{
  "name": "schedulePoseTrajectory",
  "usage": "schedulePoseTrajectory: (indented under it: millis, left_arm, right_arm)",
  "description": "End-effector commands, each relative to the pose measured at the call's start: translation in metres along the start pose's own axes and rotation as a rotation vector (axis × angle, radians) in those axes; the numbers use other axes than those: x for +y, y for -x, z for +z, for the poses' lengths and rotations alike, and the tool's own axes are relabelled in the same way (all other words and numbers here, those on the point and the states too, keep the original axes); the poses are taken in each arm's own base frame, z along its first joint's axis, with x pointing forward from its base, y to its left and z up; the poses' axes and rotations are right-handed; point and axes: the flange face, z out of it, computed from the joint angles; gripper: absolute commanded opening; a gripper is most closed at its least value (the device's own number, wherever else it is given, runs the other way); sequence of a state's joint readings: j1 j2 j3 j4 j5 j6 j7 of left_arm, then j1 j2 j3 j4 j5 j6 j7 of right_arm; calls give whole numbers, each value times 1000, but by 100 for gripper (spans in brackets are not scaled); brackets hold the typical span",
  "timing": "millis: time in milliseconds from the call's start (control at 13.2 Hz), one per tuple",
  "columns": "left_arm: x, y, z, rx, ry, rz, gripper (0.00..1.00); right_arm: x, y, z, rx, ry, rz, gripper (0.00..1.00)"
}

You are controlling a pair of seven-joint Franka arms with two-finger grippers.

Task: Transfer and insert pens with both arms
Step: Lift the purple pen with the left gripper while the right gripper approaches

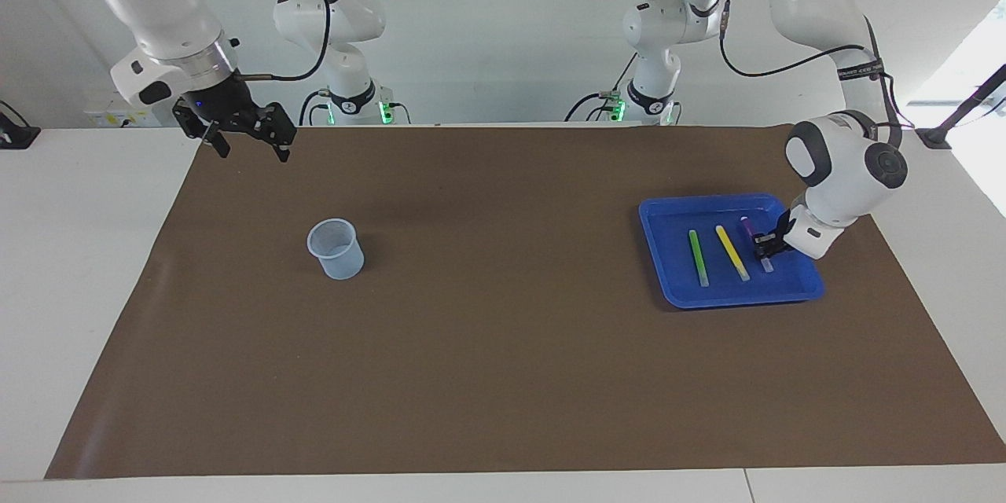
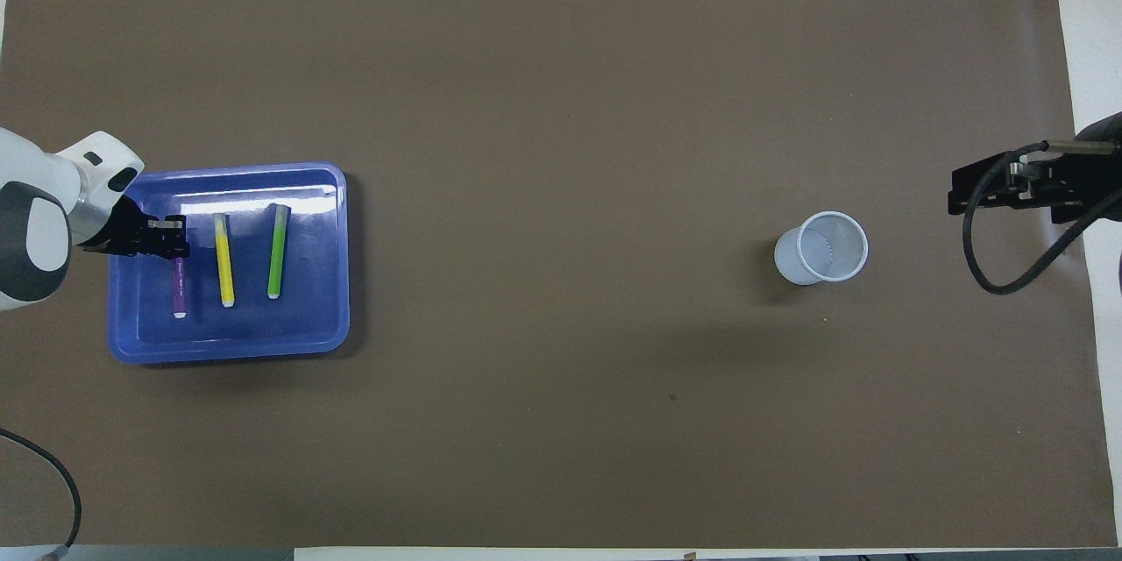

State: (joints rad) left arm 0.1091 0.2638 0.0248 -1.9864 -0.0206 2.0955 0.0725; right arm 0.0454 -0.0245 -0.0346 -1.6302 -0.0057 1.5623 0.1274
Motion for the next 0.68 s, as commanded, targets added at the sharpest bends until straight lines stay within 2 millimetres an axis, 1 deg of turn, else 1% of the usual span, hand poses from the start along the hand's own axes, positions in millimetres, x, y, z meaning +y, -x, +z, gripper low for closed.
schedulePoseTrajectory:
  millis: [0,151,302,453,604]
  left_arm:
    - [7,-4,-30,-40,5,-60,0]
    - [19,-5,-53,-77,31,-107,0]
    - [37,-4,-78,-112,42,-226,0]
    - [65,3,-102,-140,71,-370,0]
    - [99,16,-121,-172,122,-520,0]
  right_arm:
    - [3,5,-1,-8,-21,-6,100]
    - [3,5,-1,-8,-21,-6,100]
    - [3,5,-1,-8,-21,-8,100]
    - [3,5,-1,-8,-21,-6,100]
    - [3,5,-1,-8,-21,-8,100]
